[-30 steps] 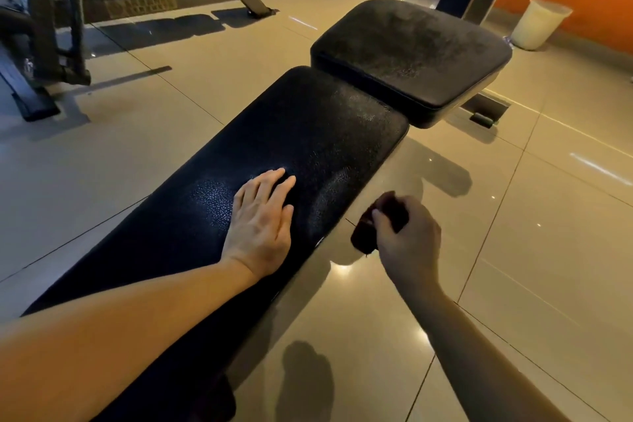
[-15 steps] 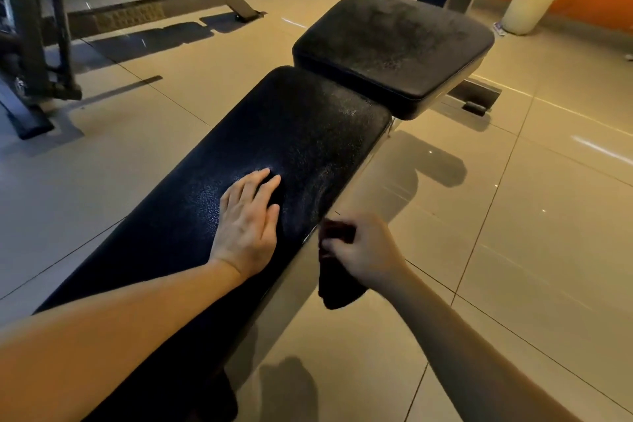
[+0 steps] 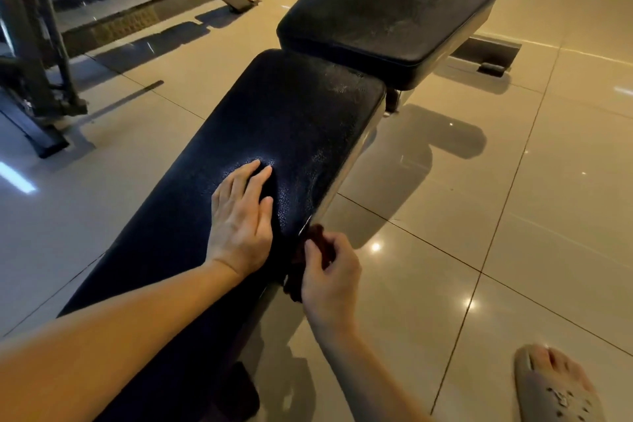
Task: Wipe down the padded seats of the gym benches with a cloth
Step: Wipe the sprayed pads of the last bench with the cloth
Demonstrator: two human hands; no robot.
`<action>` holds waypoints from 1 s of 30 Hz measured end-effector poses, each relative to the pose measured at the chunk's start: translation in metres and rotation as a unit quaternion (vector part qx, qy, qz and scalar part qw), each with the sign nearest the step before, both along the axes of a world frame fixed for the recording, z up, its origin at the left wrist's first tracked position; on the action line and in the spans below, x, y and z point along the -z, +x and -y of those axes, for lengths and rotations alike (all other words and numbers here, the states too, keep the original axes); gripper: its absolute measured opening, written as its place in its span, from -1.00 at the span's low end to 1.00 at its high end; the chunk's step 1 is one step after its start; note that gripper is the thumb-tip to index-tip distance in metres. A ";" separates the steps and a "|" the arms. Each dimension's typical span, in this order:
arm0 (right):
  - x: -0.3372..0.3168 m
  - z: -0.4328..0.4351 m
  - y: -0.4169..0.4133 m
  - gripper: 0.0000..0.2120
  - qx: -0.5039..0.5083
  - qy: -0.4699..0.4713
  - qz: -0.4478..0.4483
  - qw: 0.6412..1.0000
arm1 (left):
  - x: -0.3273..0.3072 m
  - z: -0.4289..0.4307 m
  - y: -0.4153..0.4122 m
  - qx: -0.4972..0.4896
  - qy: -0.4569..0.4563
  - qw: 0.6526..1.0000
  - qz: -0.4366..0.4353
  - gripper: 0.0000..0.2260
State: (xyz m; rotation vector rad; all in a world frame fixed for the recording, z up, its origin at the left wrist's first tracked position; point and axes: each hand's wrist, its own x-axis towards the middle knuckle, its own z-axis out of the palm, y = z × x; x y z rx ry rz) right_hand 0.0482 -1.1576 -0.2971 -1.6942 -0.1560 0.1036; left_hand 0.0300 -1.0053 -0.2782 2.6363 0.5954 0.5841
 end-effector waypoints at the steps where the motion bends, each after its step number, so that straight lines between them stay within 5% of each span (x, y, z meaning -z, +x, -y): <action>1: 0.003 0.001 -0.007 -0.92 -0.006 0.002 0.004 1.000 | 0.000 0.000 0.000 0.000 0.000 1.000 0.000 -0.56; 8: -0.028 -0.009 0.105 -0.90 0.085 -0.022 0.032 0.996 | 0.003 0.002 0.000 -0.002 0.009 1.000 0.009 -0.57; 14: 0.017 -0.005 -0.010 -0.90 0.009 0.005 0.016 1.000 | 0.001 0.000 0.000 0.002 0.009 1.000 0.013 -0.56; 20: -0.018 -0.008 0.105 -0.92 0.057 -0.041 0.058 0.996 | 0.002 0.003 0.002 -0.004 0.021 1.000 0.004 -0.57; 26: 0.002 -0.007 0.013 -0.89 0.031 0.013 0.036 0.999 | 0.002 0.003 0.002 -0.003 0.024 1.000 0.003 -0.57; 30: -0.004 -0.012 0.066 -0.84 0.070 -0.005 0.019 0.997 | 0.001 0.004 0.003 -0.007 0.033 0.999 0.004 -0.57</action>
